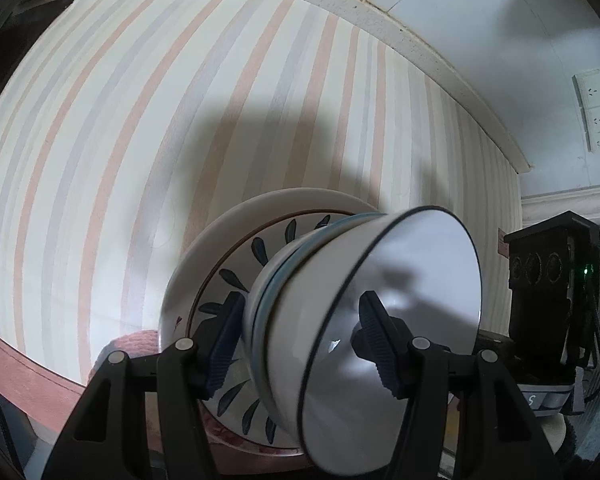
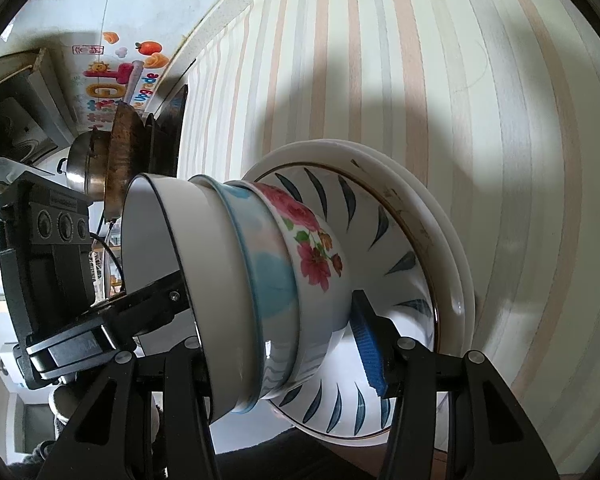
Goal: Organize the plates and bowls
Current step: 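Lower the bowl stack onto the blue-striped plate and open both tools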
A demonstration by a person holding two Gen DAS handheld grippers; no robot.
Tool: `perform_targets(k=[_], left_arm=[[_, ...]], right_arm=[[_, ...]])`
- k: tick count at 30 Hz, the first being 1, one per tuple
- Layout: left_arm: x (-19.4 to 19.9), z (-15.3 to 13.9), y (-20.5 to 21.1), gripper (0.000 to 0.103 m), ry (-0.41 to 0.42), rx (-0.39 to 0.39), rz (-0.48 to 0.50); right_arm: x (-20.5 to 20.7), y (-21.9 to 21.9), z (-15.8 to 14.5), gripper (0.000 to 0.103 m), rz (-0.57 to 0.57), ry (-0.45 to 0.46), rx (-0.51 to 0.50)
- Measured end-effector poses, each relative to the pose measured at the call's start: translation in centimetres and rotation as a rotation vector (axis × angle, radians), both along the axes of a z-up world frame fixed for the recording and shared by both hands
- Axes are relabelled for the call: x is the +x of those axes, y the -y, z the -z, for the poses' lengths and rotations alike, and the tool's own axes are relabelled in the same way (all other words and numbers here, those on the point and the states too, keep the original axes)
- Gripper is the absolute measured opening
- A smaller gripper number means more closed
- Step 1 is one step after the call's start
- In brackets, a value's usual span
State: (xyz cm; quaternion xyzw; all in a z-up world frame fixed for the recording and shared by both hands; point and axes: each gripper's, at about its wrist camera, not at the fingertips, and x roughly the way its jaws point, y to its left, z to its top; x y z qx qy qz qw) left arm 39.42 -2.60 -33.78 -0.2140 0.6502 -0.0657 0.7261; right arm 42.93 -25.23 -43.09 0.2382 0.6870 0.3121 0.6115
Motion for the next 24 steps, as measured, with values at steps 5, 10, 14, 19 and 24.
perform_targets(k=[5, 10, 14, 19, 24], left_arm=[[-0.7, -1.7, -0.2, 0.056, 0.028, 0.099, 0.01], [-1.8, -4.1, -0.7, 0.058, 0.082, 0.202, -0.016], [-3.0, -6.1, -0.5, 0.058, 0.125, 0.244, -0.009], [-4.9, -9.2, 0.0, 0.074, 0.238, 0.317, -0.004], [-6.3, -11.6, 0.3, 0.098, 0.333, 0.376, 0.011]], right_arm=[[-0.4, -0.4, -1.0, 0.055, -0.012, 0.036, -0.038], [-1.0, 0.0, -3.6, 0.061, -0.015, 0.114, -0.076], [-1.9, 0.2, -7.8, 0.077, -0.021, 0.251, -0.155], [-4.0, 0.2, -12.9, 0.091, 0.007, 0.408, -0.272], [-6.3, 0.4, -16.2, 0.096, 0.081, 0.508, -0.373]])
